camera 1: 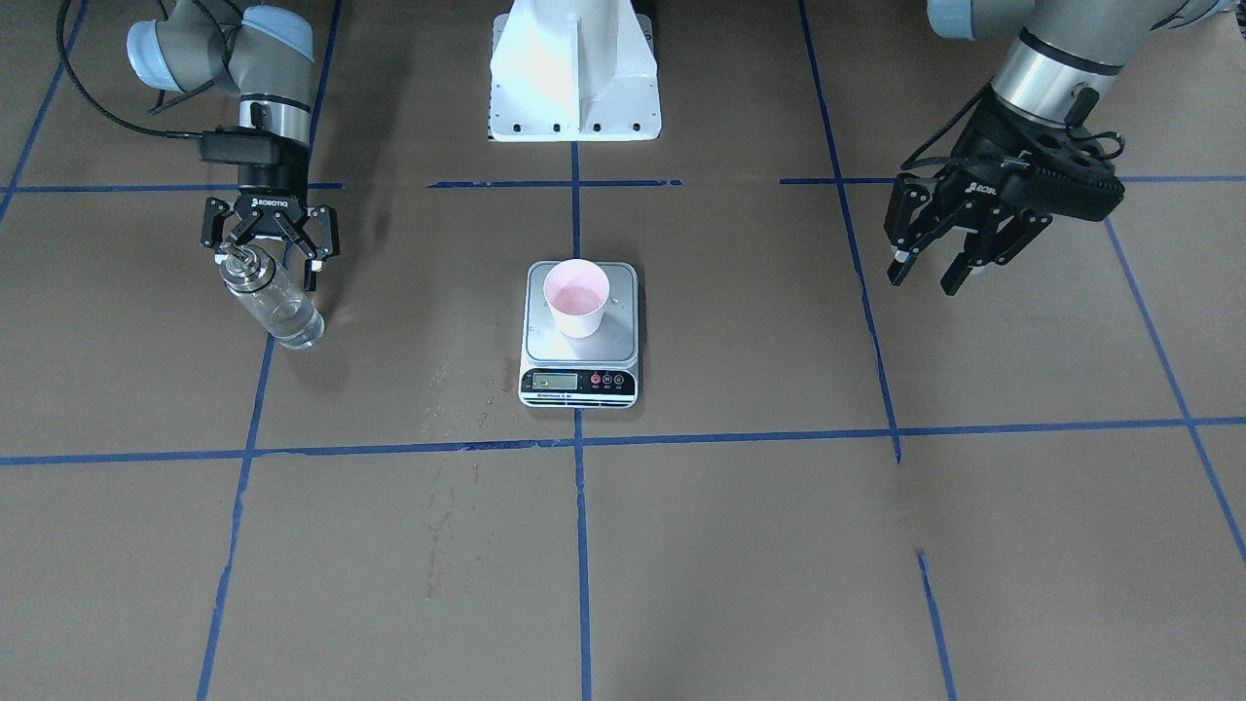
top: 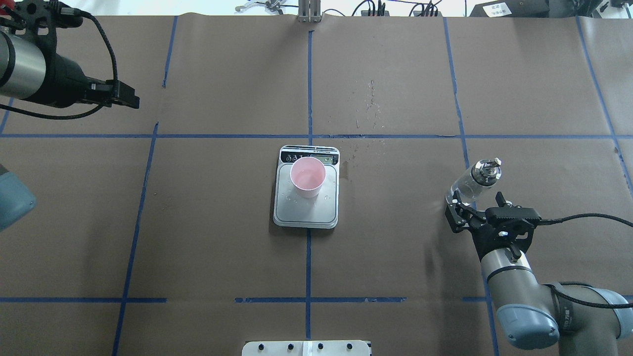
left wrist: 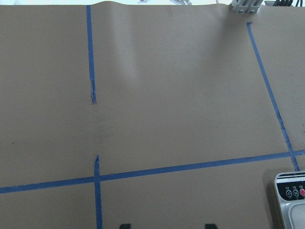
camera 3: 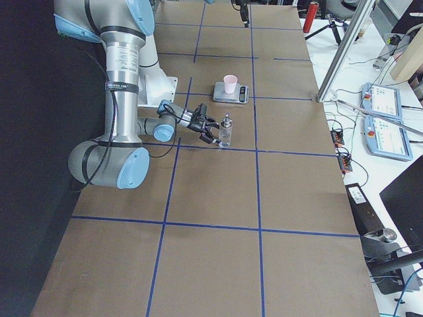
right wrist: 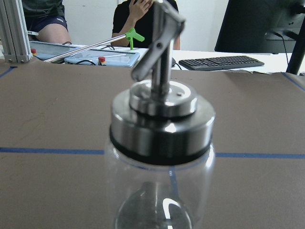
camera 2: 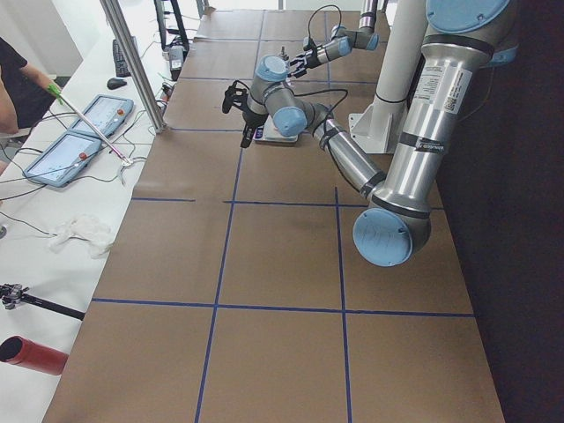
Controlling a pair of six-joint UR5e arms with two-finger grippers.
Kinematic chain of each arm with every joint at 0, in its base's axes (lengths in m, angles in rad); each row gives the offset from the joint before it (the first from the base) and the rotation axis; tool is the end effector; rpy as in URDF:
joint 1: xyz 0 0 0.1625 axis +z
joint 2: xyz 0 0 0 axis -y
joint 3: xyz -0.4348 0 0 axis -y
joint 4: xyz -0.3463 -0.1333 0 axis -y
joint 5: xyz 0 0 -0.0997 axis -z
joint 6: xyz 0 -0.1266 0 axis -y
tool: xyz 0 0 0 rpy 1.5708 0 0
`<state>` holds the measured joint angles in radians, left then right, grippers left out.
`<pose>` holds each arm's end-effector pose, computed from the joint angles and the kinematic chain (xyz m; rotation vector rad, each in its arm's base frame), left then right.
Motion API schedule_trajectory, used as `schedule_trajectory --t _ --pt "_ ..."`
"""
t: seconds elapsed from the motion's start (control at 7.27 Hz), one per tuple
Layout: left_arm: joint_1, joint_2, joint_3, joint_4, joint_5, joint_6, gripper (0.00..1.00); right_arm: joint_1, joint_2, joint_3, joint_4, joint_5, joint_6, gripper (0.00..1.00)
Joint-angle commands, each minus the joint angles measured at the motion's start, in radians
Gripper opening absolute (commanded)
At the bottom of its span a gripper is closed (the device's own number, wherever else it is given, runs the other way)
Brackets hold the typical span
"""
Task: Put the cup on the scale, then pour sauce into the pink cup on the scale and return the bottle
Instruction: 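Grasp the glass sauce bottle with the right gripper and lift it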
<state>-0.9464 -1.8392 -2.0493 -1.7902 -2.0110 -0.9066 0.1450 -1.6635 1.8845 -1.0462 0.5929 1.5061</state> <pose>0.2398 -0.4685 0.3295 0.4035 0.9486 -0.0442 -0.3800 -0.2963 0.5039 0.9999 -0.5846 0.4351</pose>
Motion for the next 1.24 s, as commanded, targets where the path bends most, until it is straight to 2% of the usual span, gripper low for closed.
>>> schedule_trajectory --t 0.0,0.28,0.96,1.1 --pt "0.002 0.000 0.000 0.000 0.000 -0.017 0.61 0.028 0.017 -0.019 0.003 0.030 -0.006 1.00" --pt "0.002 0.000 0.000 0.000 0.000 -0.018 0.61 0.039 0.031 -0.036 0.079 0.047 -0.094 1.00" --pt "0.000 0.000 -0.002 0.000 0.000 -0.020 0.61 0.053 0.067 -0.082 0.098 0.053 -0.101 1.00" --pt "0.000 0.000 -0.002 0.000 0.000 -0.020 0.61 0.054 0.064 -0.084 0.112 0.057 -0.102 0.93"
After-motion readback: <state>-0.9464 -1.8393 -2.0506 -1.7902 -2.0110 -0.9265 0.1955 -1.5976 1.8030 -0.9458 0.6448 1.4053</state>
